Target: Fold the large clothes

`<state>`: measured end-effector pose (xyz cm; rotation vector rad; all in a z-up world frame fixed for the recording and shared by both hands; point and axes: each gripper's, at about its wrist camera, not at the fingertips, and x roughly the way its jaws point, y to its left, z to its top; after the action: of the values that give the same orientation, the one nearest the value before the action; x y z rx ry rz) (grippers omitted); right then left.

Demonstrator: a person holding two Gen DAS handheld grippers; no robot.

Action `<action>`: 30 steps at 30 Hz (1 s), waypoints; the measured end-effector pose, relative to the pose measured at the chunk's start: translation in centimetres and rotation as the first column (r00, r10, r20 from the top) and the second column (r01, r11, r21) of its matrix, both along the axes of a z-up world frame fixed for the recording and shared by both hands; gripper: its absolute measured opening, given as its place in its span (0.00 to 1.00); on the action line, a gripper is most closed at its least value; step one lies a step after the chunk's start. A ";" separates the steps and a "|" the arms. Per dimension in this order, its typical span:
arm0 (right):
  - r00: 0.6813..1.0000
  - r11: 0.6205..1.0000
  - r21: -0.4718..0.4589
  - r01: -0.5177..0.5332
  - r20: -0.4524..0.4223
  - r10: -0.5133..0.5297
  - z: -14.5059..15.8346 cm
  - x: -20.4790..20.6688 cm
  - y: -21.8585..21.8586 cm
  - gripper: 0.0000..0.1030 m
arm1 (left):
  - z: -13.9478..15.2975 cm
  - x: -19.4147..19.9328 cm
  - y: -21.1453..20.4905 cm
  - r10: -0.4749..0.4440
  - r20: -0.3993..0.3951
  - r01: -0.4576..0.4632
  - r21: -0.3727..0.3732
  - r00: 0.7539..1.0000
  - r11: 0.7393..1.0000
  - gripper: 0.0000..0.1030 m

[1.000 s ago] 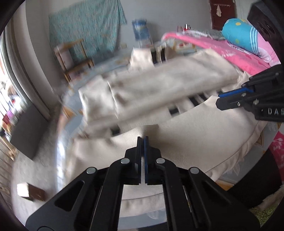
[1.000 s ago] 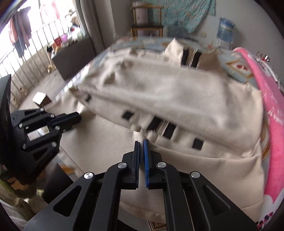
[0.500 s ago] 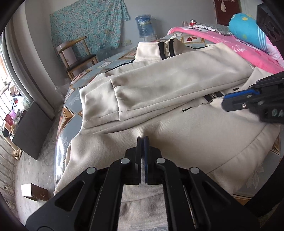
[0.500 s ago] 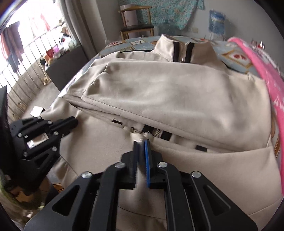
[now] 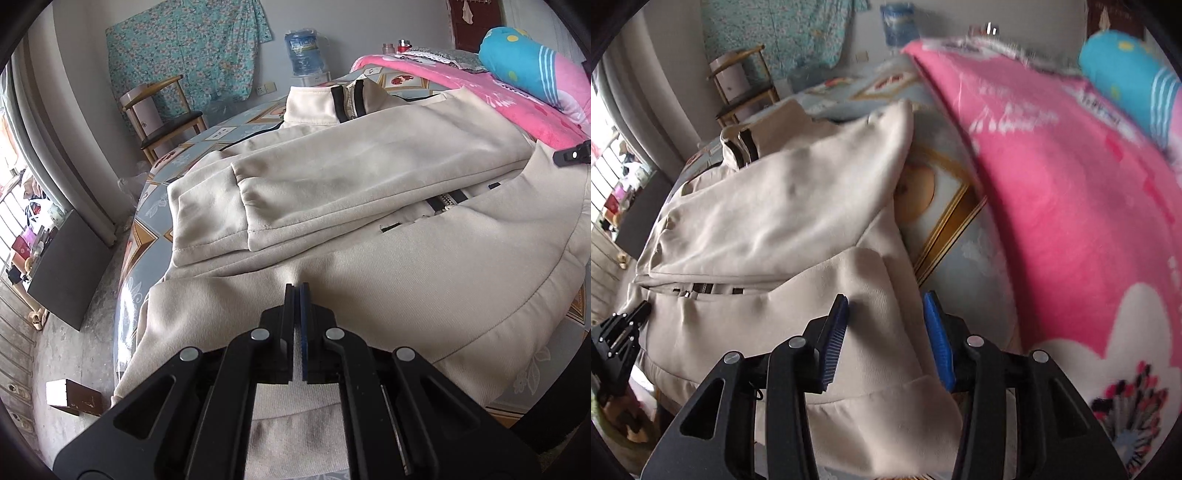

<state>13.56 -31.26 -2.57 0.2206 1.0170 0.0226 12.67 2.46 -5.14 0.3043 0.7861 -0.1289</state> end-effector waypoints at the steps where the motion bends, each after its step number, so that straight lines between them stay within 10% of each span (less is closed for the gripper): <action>1: 1.000 1.000 -0.010 -0.009 0.013 0.009 0.0 -0.1 0.2 0.37 | 0.0 0.0 0.0 0.000 0.000 0.000 0.003 1.000 1.000 0.02; 6: 0.992 0.994 -0.113 -0.014 0.121 0.027 1.5 -1.3 1.5 0.08 | 0.0 0.1 -0.2 0.003 0.005 -0.003 0.020 1.000 1.000 0.02; 10: 0.971 0.993 -0.116 0.034 0.241 -0.006 3.8 -2.0 1.6 0.07 | 0.0 0.1 -0.3 0.000 0.001 0.000 0.033 1.000 0.999 0.02; 16: 0.990 0.981 -0.177 0.077 0.129 -0.054 -1.6 0.4 0.6 0.11 | 0.1 0.2 -0.4 0.007 -0.002 -0.006 0.029 1.000 1.000 0.02; 23: 0.962 0.979 -0.113 0.170 0.234 -0.140 4.4 -2.9 -1.2 0.28 | 0.1 0.1 -0.1 0.010 -0.005 -0.010 0.008 1.000 1.000 0.02; 30: 0.939 0.969 0.016 -0.246 0.252 0.234 4.7 -4.0 9.8 0.28 | 0.1 0.1 0.0 0.017 0.002 -0.017 -0.006 1.000 1.000 0.02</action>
<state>9.60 -21.41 2.15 0.1309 0.7886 0.2904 12.75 2.43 -5.07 0.2923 0.7856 -0.1148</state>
